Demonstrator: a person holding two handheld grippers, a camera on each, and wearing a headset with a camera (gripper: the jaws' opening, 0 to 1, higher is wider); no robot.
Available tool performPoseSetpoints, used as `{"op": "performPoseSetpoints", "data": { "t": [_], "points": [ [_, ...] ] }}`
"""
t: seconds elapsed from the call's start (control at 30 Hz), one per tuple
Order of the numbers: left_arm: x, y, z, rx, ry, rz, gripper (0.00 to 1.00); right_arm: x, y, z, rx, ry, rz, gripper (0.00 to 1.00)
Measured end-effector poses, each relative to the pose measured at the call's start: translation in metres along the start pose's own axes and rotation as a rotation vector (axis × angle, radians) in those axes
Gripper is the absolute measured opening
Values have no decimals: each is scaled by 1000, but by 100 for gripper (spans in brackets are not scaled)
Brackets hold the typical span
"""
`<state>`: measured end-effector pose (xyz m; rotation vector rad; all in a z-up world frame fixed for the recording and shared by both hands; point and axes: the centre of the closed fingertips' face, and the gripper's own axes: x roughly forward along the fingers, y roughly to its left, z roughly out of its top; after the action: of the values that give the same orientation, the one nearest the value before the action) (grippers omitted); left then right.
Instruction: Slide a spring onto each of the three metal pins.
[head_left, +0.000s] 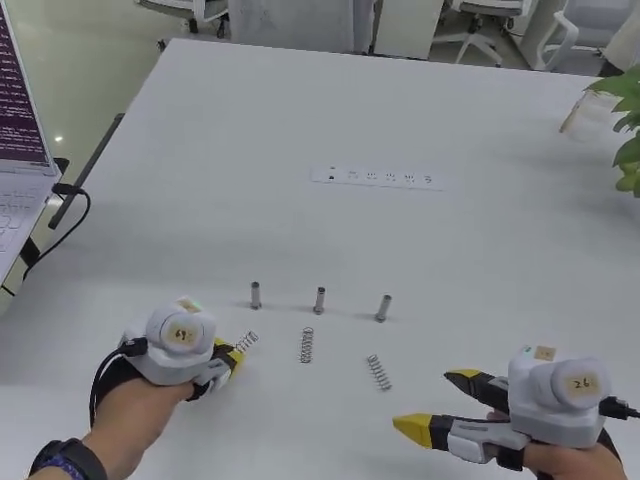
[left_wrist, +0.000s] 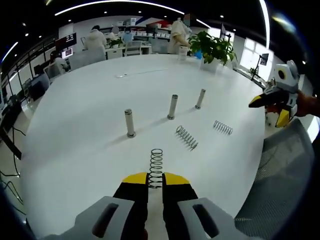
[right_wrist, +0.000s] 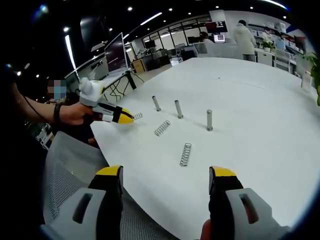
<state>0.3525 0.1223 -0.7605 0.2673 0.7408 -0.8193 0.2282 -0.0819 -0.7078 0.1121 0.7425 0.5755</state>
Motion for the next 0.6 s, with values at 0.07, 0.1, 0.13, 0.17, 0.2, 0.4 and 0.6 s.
{"op": "performPoseSetpoints", "data": {
  "t": [0.07,0.1,0.13,0.17,0.2,0.4,0.6],
  "points": [
    [-3,0,1,3,-2,1,2,1,1,1,-2,1,3,69],
    [-5,-1,2,5,-5,1,2,1,1,1,-2,0,5,68],
    [-7,-1,2,7,-6,2,2,2,1,2,-2,-1,7,68],
    [-8,-2,2,11,-6,1,2,3,2,3,-3,-2,10,68],
    [-9,-2,2,12,-6,0,2,3,2,3,-3,-2,10,68],
    [-17,-5,4,24,-20,-6,2,6,5,6,-8,-7,26,67],
    [-23,-13,2,53,-22,-23,2,9,8,7,-10,-10,37,64]
  ]
}}
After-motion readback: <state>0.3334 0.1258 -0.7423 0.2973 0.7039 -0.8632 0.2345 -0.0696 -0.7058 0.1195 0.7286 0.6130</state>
